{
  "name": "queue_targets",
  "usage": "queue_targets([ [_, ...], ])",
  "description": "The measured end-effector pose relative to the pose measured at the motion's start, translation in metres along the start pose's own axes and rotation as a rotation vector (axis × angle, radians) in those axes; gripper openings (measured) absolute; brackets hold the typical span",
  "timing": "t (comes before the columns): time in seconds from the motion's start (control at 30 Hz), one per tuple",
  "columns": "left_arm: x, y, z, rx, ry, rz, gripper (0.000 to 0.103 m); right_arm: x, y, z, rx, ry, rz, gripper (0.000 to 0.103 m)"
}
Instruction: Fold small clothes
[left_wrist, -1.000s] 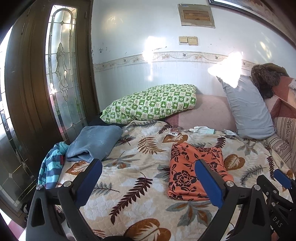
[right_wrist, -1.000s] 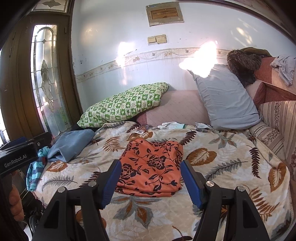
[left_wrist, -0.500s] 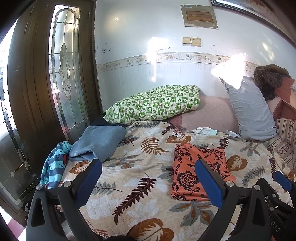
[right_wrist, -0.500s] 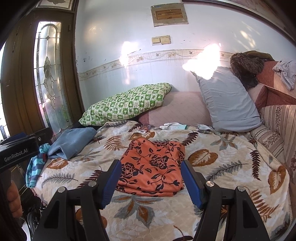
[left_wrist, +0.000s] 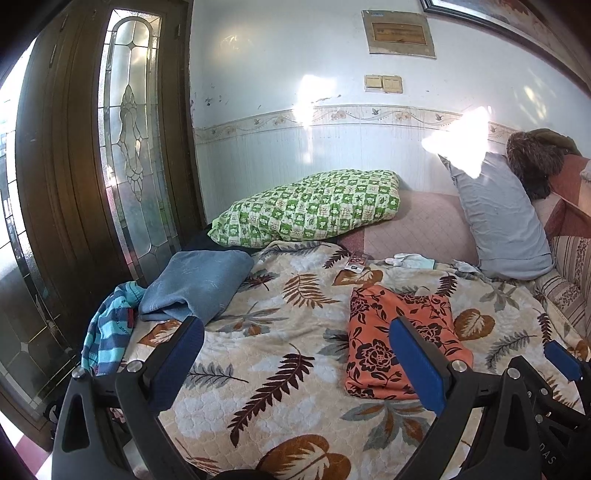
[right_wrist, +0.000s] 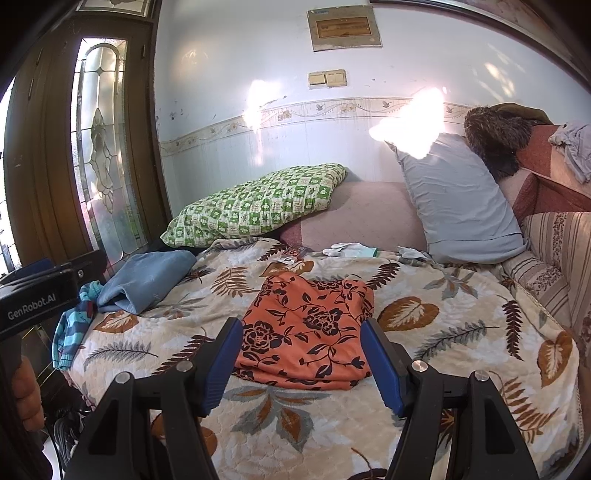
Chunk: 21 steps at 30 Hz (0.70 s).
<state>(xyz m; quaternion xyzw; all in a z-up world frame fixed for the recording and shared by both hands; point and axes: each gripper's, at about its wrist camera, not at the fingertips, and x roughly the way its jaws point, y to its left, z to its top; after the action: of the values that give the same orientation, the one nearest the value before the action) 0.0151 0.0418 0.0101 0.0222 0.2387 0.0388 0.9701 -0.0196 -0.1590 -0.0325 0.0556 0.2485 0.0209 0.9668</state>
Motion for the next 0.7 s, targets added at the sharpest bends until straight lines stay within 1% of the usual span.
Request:
queue_targets([
  [0.3, -0.007, 0.004, 0.001, -0.011, -0.018, 0.002, 0.100, -0.003, 0.005, 0.004, -0.018, -0.013, 0.002, 0.070],
  [0.7, -0.012, 0.012, 0.001, -0.021, -0.024, -0.006, 0.100, -0.008, 0.024, 0.005, -0.062, -0.016, 0.014, 0.070],
])
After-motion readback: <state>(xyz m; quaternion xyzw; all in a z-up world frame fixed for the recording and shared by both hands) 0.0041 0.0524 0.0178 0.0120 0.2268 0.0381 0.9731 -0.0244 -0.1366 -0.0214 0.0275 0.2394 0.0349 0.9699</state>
